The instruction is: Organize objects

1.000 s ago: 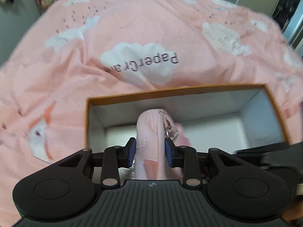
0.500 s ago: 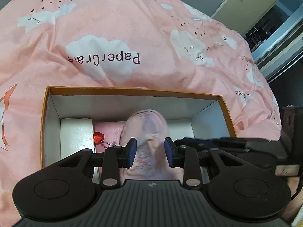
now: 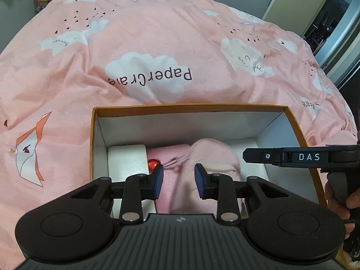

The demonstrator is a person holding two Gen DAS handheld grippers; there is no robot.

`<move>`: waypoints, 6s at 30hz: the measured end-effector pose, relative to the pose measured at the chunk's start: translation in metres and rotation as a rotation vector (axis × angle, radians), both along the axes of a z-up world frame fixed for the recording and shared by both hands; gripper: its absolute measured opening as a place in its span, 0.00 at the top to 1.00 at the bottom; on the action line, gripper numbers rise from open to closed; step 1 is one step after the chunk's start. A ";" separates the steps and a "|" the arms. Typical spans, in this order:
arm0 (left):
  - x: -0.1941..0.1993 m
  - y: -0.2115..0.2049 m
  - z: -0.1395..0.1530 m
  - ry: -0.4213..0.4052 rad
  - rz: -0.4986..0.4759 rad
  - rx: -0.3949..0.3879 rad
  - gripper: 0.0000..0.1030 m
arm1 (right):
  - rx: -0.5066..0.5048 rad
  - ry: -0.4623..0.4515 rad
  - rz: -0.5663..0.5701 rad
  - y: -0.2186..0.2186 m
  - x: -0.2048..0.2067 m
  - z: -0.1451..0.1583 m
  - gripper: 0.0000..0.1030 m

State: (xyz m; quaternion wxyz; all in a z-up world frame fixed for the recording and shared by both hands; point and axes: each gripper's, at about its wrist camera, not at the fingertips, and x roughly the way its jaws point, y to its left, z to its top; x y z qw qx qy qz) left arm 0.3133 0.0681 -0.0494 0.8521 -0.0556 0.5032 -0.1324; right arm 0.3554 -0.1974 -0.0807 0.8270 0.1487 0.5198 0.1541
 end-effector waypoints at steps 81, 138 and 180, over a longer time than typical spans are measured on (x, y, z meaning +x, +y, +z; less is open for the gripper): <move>-0.083 0.002 0.064 -0.312 -0.049 -0.070 0.72 | -0.049 -0.274 0.213 0.027 -0.072 0.052 0.57; -0.162 -0.077 -0.114 0.396 0.140 -0.374 0.25 | -0.071 -0.021 -0.023 -0.095 -0.242 -0.054 0.47; -0.186 0.012 -0.062 0.157 0.085 -0.183 0.32 | -0.301 -0.091 0.263 0.009 -0.219 -0.013 0.76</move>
